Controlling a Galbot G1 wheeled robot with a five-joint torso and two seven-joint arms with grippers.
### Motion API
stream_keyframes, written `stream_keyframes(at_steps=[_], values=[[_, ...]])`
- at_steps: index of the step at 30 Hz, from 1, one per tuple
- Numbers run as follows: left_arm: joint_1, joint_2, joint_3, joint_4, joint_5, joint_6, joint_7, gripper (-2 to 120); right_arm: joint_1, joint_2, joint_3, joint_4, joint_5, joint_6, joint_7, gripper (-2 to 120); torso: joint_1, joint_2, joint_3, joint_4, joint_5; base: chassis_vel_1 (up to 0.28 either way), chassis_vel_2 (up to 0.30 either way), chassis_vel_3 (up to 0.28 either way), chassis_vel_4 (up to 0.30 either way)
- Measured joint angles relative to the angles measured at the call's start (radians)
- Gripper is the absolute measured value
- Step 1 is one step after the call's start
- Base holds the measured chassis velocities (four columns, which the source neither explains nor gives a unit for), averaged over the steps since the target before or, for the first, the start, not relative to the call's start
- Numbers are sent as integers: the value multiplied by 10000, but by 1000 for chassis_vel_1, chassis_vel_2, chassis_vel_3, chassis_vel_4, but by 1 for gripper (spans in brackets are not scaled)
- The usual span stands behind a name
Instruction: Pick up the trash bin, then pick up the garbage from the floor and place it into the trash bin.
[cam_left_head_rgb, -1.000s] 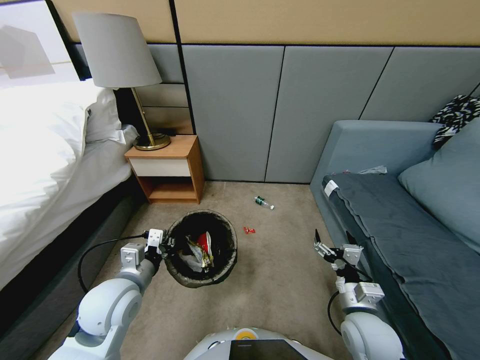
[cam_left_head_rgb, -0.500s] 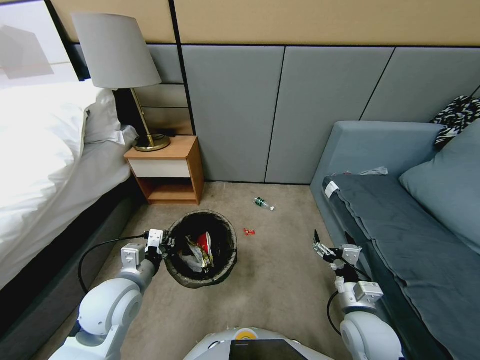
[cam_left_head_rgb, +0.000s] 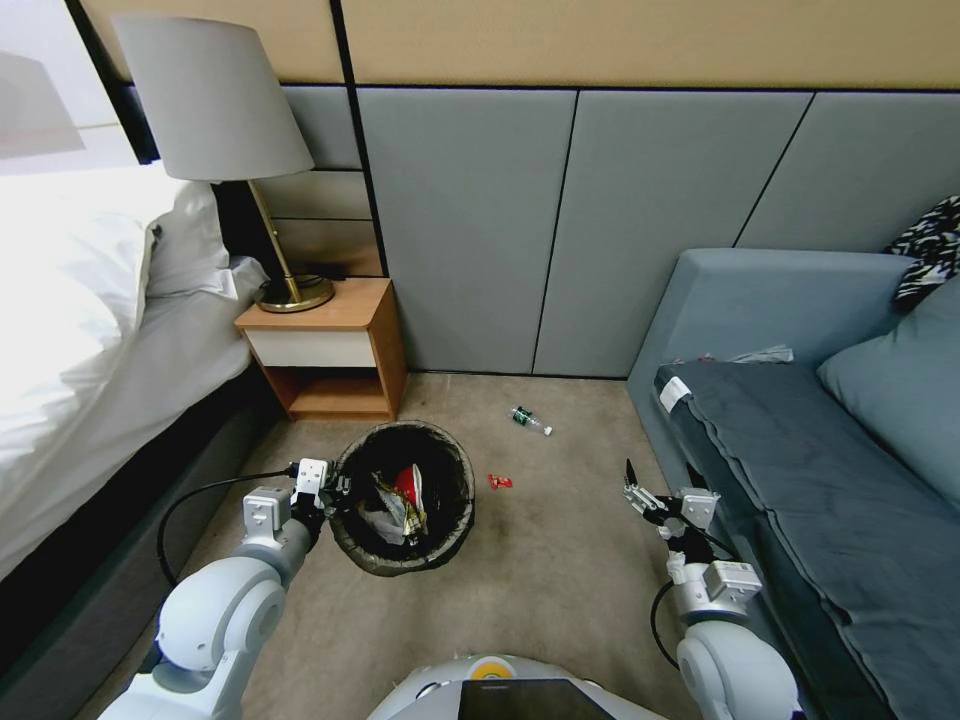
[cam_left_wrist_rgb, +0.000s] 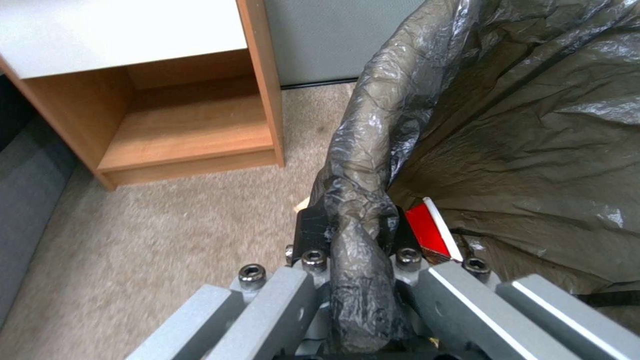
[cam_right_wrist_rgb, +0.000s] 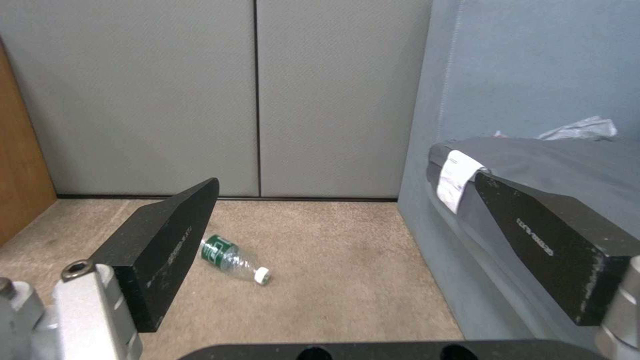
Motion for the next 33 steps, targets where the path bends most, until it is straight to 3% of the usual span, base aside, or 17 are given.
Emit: stream_keyframes(at_steps=[18, 33], values=[[-31, -10, 18, -10, -23, 0, 0, 1, 70, -2, -118, -82, -22, 81, 17, 100, 1, 0, 1, -1, 2, -118, 117, 116, -116], [-44, -53, -37, -77, -200, 0, -39, 1, 291, -84, -237, -269, -23, -106, 30, 100, 1, 0, -1, 0, 1, -4, 12, 16, -7]])
